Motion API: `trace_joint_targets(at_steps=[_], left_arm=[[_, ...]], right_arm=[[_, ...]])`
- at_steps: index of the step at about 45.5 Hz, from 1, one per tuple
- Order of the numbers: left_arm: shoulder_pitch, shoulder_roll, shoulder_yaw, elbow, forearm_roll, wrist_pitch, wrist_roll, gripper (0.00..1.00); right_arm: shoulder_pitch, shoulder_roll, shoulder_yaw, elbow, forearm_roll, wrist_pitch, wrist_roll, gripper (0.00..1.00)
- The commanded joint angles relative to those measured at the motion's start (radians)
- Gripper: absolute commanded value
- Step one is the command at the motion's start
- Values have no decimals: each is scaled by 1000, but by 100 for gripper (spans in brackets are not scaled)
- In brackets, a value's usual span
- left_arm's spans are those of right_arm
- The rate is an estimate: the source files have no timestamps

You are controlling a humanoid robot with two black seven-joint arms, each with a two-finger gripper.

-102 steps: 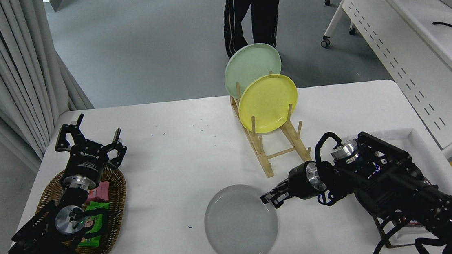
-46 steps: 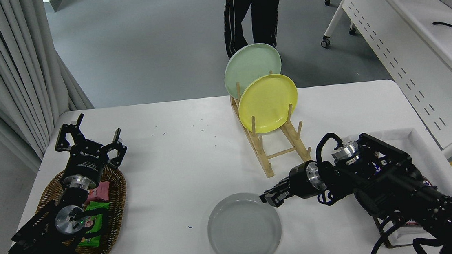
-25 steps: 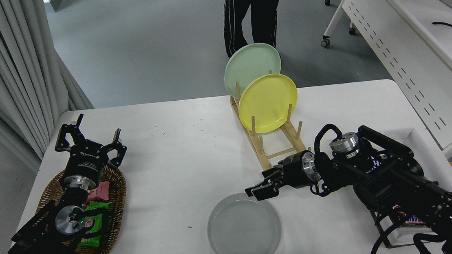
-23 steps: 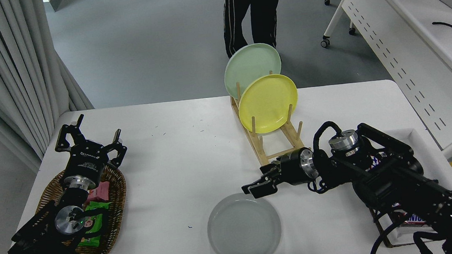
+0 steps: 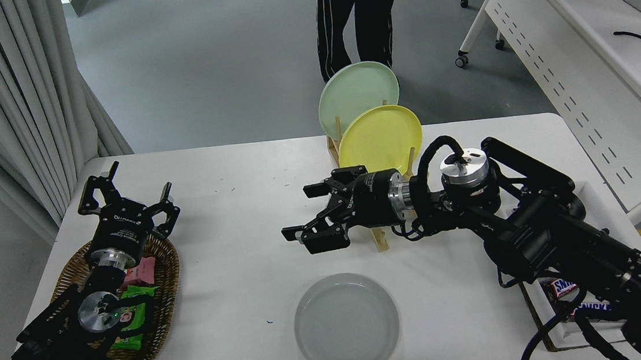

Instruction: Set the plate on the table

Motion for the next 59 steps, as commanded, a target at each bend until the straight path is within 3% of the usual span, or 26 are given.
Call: trace_joint_targets(at_steps=[1,16,28,39,45,59], left_arm=[[0,0,-1,0,0,0,0,100],[0,0,-1,0,0,0,0,100],[0,0,-1,0,0,0,0,100],[-1,0,1,0,0,0,0,100],[0,0,-1,0,0,0,0,100],[-1,0,-1,0,0,0,0,100]], right_arm=[[-39,-14,154,17,-283,175,173,100],[-137,-16,355,6,-646,170,550,100],[-272,-14,465,4,-860,219,655,100],[-350,-14,489,-72,-916,389,768,100],[-373,-25,496,-169,-929,425,822,100],[-398,-14,579,-295,-906,461,831,100]])
